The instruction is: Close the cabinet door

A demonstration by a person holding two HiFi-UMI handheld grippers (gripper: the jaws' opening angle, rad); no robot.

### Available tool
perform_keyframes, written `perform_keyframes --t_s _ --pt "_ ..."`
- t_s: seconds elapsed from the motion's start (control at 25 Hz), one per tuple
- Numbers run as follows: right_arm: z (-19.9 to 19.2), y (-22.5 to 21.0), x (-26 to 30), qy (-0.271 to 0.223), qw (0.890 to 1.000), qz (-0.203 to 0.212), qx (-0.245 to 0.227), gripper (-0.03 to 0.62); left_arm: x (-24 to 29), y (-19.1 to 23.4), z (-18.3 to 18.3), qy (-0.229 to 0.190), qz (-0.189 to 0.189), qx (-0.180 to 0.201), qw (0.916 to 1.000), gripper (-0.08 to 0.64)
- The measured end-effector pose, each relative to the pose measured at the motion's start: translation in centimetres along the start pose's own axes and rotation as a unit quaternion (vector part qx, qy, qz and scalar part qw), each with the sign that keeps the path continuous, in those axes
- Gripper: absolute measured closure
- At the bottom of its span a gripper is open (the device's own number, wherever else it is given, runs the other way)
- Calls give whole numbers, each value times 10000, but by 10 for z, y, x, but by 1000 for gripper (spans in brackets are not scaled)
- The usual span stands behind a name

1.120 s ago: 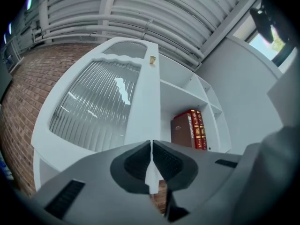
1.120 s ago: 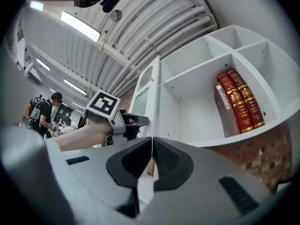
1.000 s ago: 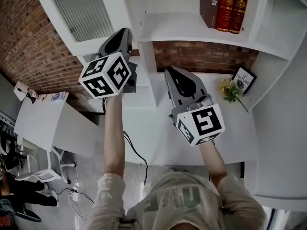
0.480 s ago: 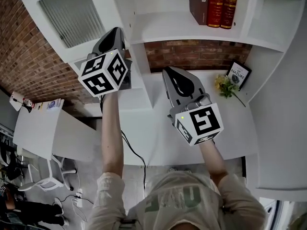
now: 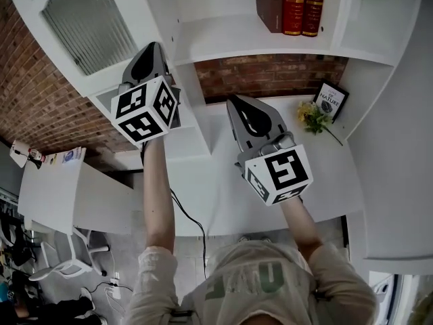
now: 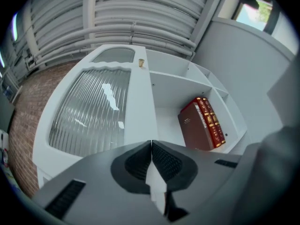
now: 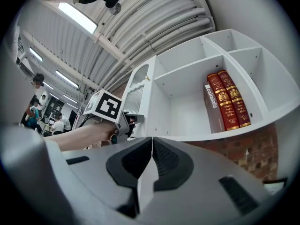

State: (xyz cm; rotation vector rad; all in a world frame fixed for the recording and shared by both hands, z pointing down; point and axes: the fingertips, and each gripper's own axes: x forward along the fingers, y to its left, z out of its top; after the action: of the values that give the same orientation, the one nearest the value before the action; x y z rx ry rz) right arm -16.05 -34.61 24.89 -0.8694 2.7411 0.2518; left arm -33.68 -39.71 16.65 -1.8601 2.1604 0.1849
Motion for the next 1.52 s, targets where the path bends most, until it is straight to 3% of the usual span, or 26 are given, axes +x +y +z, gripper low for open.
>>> perform_keyframes --t_s 0.16,0.28,0.36,0.6,0.72,0.8,0.92,1.0,1.24,1.52 --pt "-2 -5 -8 62 9999 -96 -44 574 0 -3 3 -63 490 1096 9928 542" --pt "-6 -7 -17 122 9998 -180 -46 574 -4 -6 4 -49 732 1560 9850 541" --pt "-9 -8 -24 154 9996 -231 -71 574 -11 -13 -1 18 685 1645 9840 541" --pt "-15 -27 -45 335 9975 -563 -277 574 -35 -73 -15 -186 -67 1203 9925 540" --pt "-19 -37 -57 417 9950 -773 -467 574 -59 -107 -22 -325 -511 683 9958 541" --pt "-21 -41 -64 483 9932 -882 -593 574 -75 -135 -33 -303 -889 384 9948 541" --pt "-30 -40 -79 587 9921 -916 -631 574 -99 -185 -51 -401 -1383 239 9893 541" --pt "-41 -35 -88 690 9924 -837 -587 574 -118 -206 -74 -238 -1511 128 9881 543" --pt "-102 -46 -126 1278 9859 -1077 41 574 -165 -219 -162 1076 -1638 -555 9790 546" --pt "-140 -32 -147 1721 9793 -1037 222 574 -179 -215 -180 1302 -1546 -522 9780 546"
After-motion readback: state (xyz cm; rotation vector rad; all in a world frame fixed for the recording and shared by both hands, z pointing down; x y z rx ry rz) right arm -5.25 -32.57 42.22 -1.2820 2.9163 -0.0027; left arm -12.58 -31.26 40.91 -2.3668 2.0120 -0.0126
